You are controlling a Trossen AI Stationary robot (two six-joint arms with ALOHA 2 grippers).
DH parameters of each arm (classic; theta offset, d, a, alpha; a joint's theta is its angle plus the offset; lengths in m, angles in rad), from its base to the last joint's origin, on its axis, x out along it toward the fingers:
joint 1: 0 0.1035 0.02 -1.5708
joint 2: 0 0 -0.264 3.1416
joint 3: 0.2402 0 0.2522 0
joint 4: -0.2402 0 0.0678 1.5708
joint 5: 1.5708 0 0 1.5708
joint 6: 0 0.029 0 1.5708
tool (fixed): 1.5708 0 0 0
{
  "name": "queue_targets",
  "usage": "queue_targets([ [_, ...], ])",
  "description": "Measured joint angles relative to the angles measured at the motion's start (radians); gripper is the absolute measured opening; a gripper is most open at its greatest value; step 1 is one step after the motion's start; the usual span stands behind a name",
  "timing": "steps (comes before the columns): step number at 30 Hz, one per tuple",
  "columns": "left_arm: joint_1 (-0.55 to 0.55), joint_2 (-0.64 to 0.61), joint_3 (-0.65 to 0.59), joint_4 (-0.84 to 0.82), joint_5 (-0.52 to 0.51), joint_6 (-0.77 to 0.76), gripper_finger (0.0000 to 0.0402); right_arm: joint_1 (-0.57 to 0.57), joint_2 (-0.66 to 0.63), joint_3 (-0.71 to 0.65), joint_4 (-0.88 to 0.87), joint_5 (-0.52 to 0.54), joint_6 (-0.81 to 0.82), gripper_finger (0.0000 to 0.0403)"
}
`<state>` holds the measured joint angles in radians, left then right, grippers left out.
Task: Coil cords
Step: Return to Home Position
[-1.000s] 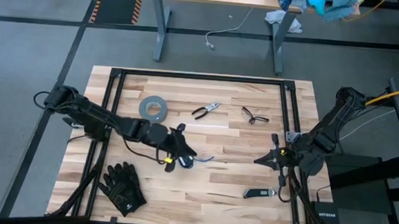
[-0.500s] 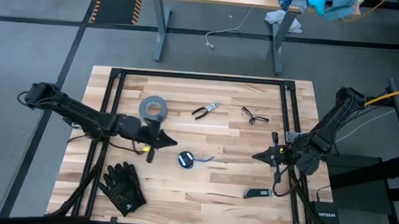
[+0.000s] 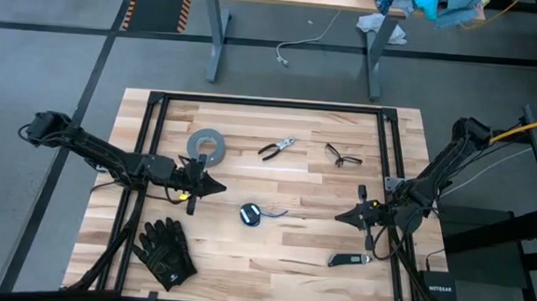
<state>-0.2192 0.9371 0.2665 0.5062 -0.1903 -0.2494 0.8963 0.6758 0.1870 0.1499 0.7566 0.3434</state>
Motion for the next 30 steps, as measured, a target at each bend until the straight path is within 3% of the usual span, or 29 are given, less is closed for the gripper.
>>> queue_targets([
  [14, -0.057, 0.0, -0.005, -0.034, 0.0, 0.068, 0.0003, 0.0, -0.035, -0.175, 0.25, -0.077, -0.007, 0.0001],
  [25, -0.072, -0.002, -0.212, 0.285, -0.032, 0.024, 0.0003, 0.0, -0.044, -0.176, 0.233, -0.096, -0.005, 0.0001],
  [30, -0.071, -0.03, -0.257, 0.297, -0.038, 0.051, 0.0003, 0.0, -0.045, -0.177, 0.215, -0.096, -0.004, 0.0001],
])
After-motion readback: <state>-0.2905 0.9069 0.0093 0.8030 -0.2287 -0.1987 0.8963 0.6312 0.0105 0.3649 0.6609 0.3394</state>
